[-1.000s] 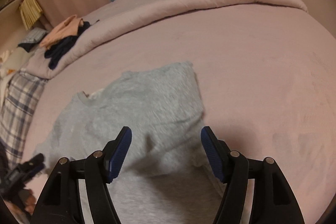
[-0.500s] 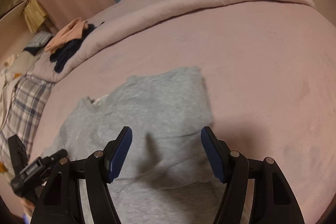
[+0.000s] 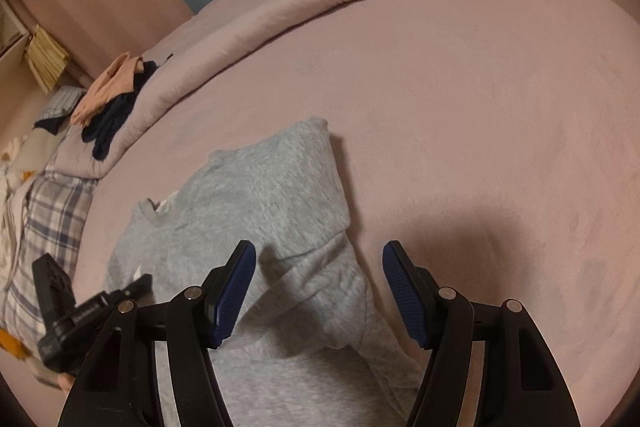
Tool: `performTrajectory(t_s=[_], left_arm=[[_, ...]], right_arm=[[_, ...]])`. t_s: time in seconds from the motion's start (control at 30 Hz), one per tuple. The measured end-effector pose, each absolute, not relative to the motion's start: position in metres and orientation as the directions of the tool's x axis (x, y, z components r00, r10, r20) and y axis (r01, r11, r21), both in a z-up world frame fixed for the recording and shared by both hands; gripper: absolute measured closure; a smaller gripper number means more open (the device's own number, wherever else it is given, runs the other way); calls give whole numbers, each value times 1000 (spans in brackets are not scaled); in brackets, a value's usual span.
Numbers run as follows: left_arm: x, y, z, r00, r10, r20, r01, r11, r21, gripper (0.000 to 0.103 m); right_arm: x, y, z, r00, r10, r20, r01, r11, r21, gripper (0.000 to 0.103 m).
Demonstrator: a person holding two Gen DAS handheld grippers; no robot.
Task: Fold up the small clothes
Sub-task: 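Grasp the folded sleeve cuff on the chest with the left gripper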
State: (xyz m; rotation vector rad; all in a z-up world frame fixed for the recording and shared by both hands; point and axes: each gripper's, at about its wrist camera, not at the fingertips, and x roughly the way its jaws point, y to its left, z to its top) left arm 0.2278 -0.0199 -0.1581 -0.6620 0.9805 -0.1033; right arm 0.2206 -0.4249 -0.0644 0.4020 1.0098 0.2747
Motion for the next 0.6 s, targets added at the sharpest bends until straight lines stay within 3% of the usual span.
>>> performTrajectory(t_s=[0.1,0.2,0.3,0.47,0.53,0.6], left_arm=[[218,-12,-138,621,-346,-704,-203,796,-570,85],[202,-10,-108,675,-156,-721,-223,889,-401,85],[199,-6,-105,692,-194,-695,-184,884,-430,85],[206,-7,-130,627,-148,-765,-221,908,-356,84],[206,-7,-141,608,-140,-782,-237,908,-346,84],[207,-5,-149,596,-139,-791,-250,904,-348,83]], right_arm=[[220,-423,-68,491,420,-764,-45,887,459,37],[220,-421,-72,481,414,-773,-44,892,451,43],[220,-416,-76,465,418,-781,-53,893,446,46],[218,-405,-81,450,394,-801,-75,911,406,47],[218,-405,-82,455,371,-810,-74,922,381,54],[219,-408,-85,458,358,-814,-69,927,369,70]])
